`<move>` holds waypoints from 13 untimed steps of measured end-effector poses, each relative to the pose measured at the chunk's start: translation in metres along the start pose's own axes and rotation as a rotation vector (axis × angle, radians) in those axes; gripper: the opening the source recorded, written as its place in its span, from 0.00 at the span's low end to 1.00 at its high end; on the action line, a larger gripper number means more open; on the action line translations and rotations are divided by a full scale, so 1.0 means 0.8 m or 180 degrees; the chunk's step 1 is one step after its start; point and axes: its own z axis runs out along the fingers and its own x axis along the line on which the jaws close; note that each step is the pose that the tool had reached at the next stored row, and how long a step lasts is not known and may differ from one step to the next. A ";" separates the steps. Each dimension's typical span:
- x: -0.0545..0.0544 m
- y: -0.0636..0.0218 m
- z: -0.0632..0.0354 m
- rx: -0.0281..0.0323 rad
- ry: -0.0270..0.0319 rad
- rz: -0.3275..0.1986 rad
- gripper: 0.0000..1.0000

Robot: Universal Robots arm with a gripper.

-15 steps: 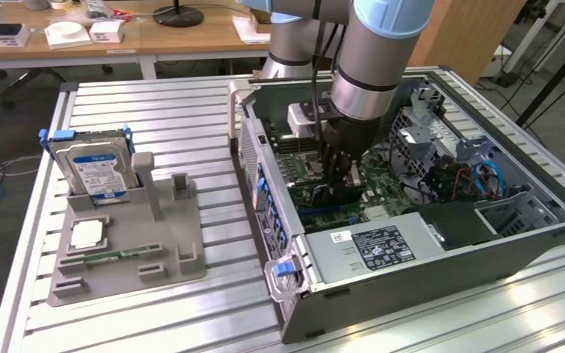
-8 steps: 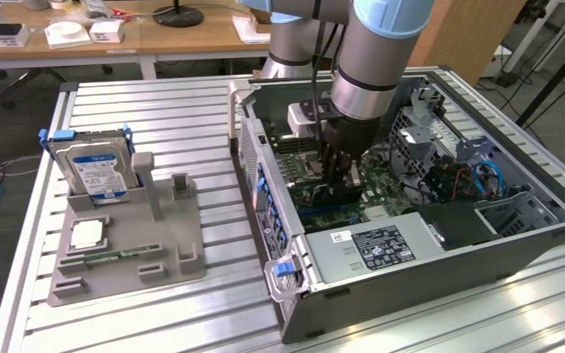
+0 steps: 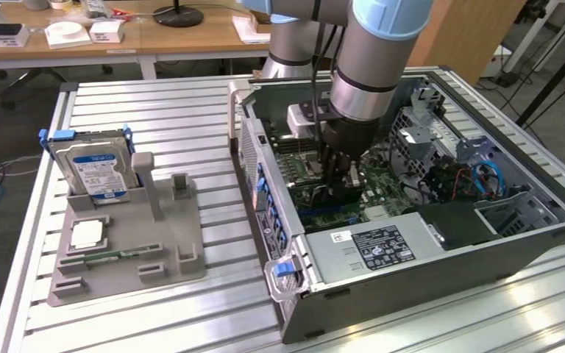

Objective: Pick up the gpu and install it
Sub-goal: 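Insert the gpu into the slot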

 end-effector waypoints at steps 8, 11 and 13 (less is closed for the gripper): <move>0.000 -0.001 0.000 0.0002 -0.0005 -0.0001 0.26; 0.000 0.000 -0.003 0.0001 -0.0002 -0.0001 0.26; 0.000 0.000 -0.003 0.0002 -0.0003 -0.0001 0.26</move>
